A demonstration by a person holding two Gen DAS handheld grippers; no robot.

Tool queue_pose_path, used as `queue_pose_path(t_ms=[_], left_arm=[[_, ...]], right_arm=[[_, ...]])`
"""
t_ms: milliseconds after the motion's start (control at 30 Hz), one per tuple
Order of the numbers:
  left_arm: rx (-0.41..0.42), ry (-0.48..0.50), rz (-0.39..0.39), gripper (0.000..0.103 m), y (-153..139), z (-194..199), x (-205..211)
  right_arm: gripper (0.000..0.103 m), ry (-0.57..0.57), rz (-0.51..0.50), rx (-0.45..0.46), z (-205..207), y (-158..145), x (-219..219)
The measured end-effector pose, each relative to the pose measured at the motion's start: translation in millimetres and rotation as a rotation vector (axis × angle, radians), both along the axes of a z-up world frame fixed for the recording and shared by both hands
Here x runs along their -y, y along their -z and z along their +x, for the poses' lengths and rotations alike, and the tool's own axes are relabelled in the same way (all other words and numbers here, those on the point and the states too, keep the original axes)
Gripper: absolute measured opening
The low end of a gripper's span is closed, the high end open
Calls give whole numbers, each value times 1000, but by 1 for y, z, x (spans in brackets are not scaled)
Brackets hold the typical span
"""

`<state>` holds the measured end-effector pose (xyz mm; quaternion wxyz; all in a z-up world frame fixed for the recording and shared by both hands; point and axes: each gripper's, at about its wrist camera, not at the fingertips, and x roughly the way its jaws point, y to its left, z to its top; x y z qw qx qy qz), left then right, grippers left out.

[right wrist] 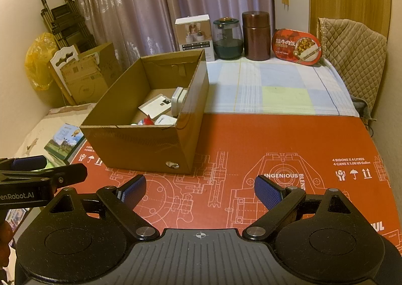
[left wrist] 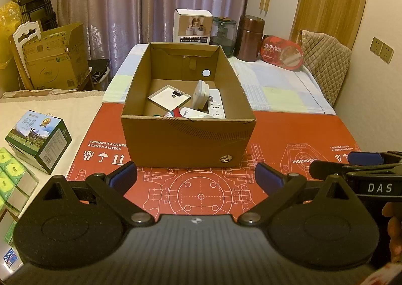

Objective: Organize rigid objects

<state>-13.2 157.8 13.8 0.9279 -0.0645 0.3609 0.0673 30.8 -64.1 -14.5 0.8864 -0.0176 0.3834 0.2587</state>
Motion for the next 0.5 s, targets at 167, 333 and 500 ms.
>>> queue_pose_path(t_ms=[167,333,500], left_arm=[[-1,0,1,99,0,-1,0],[0,4,-6,99,-1,0,0],[12,6,-4,99,-4,2,2]], right_arm=[[90,0,2,2,0,-1,0],[90,-1,0,1,0,-1,0],[90,-1,2,3,0,-2,-1]])
